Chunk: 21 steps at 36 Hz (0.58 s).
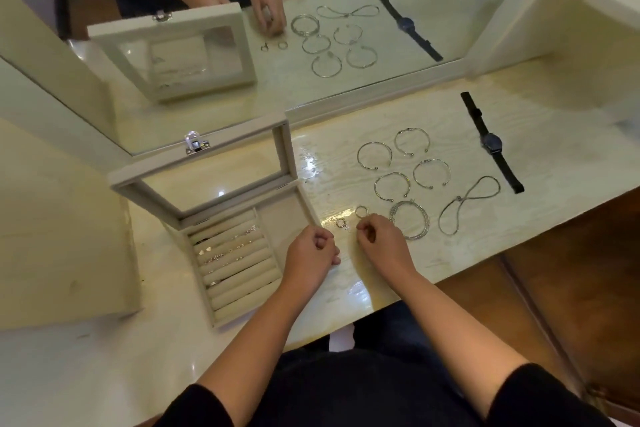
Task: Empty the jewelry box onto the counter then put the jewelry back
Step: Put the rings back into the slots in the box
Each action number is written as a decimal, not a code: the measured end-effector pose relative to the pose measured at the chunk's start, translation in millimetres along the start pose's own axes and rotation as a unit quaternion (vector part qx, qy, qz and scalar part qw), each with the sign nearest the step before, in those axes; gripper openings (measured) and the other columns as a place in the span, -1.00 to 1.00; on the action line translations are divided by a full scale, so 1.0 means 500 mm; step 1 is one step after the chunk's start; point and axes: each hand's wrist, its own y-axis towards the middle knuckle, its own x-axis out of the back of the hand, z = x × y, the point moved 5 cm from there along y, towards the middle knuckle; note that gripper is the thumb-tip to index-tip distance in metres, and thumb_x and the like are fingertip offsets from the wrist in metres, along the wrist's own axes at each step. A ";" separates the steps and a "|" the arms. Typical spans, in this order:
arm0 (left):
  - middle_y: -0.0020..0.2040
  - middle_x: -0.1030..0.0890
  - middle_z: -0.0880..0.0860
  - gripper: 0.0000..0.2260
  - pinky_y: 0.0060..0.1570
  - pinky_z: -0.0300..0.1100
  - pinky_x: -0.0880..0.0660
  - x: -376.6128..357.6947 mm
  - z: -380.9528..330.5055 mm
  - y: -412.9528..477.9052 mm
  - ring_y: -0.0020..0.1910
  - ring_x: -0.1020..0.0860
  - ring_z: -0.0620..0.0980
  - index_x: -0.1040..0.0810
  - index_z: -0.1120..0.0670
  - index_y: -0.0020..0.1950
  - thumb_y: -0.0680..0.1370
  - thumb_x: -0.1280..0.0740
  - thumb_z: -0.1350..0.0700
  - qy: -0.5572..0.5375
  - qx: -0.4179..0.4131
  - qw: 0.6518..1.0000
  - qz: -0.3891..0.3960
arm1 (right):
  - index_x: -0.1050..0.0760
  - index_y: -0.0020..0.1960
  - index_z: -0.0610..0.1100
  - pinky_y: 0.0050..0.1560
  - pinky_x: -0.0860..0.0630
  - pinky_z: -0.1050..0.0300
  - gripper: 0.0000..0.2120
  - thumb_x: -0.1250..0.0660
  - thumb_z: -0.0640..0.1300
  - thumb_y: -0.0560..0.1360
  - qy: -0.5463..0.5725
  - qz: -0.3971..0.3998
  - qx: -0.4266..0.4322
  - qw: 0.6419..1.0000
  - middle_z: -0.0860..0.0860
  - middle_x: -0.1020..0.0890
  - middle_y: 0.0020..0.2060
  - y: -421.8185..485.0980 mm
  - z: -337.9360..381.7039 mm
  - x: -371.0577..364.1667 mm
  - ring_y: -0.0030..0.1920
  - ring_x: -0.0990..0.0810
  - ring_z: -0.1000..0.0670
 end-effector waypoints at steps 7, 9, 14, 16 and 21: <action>-0.27 -0.57 0.05 -0.81 -0.21 -0.28 -0.49 -0.023 -0.003 0.008 -0.40 -0.55 -0.12 -0.45 0.02 -0.22 0.53 -0.22 0.28 0.016 0.006 1.000 0.017 | -0.47 -0.02 -0.10 -0.21 -0.31 0.21 -0.87 -0.32 -0.15 0.44 -0.021 -0.007 -0.030 0.999 0.08 -0.49 -0.19 0.008 -0.029 0.015 -0.17 -0.49 0.05; -0.28 -0.58 0.04 -0.80 -0.25 -0.32 -0.47 -0.026 -0.005 0.008 -0.42 -0.55 -0.16 -0.44 0.01 -0.22 0.52 -0.22 0.28 0.024 0.001 1.000 0.017 | -0.46 0.02 -0.10 -0.20 -0.30 0.20 -0.81 -0.34 -0.11 0.43 -0.039 0.001 -0.036 0.999 0.10 -0.47 -0.17 0.010 -0.036 0.015 -0.16 -0.47 0.06; -0.29 -0.58 0.04 -0.80 -0.18 -0.21 -0.50 -0.027 -0.008 0.007 -0.40 -0.54 -0.12 -0.44 0.01 -0.21 0.51 -0.21 0.29 0.028 0.002 1.000 0.010 | -0.44 0.05 -0.15 -0.18 -0.31 0.17 -0.80 -0.32 -0.13 0.44 -0.063 0.013 -0.033 0.997 0.04 -0.45 -0.18 0.011 -0.044 0.016 -0.08 -0.51 -0.04; -0.29 -0.58 0.03 -0.80 -0.20 -0.22 -0.49 -0.027 -0.009 0.008 -0.40 -0.54 -0.12 -0.44 0.01 -0.20 0.51 -0.20 0.29 0.033 -0.002 0.999 0.006 | -0.44 0.04 -0.17 -0.18 -0.31 0.17 -0.81 -0.31 -0.14 0.46 -0.068 0.019 -0.030 0.997 0.01 -0.46 -0.18 0.012 -0.043 0.016 -0.07 -0.52 -0.07; -0.29 -0.58 0.02 -0.80 -0.21 -0.24 -0.48 -0.027 -0.008 0.006 -0.39 -0.54 -0.12 -0.44 0.01 -0.20 0.51 -0.21 0.29 0.030 0.001 1.000 0.002 | -0.44 0.07 -0.18 -0.12 -0.36 0.13 -0.79 -0.28 -0.11 0.48 -0.084 0.030 -0.027 0.996 -0.07 -0.56 -0.04 0.016 -0.040 0.016 -0.03 -0.53 -0.08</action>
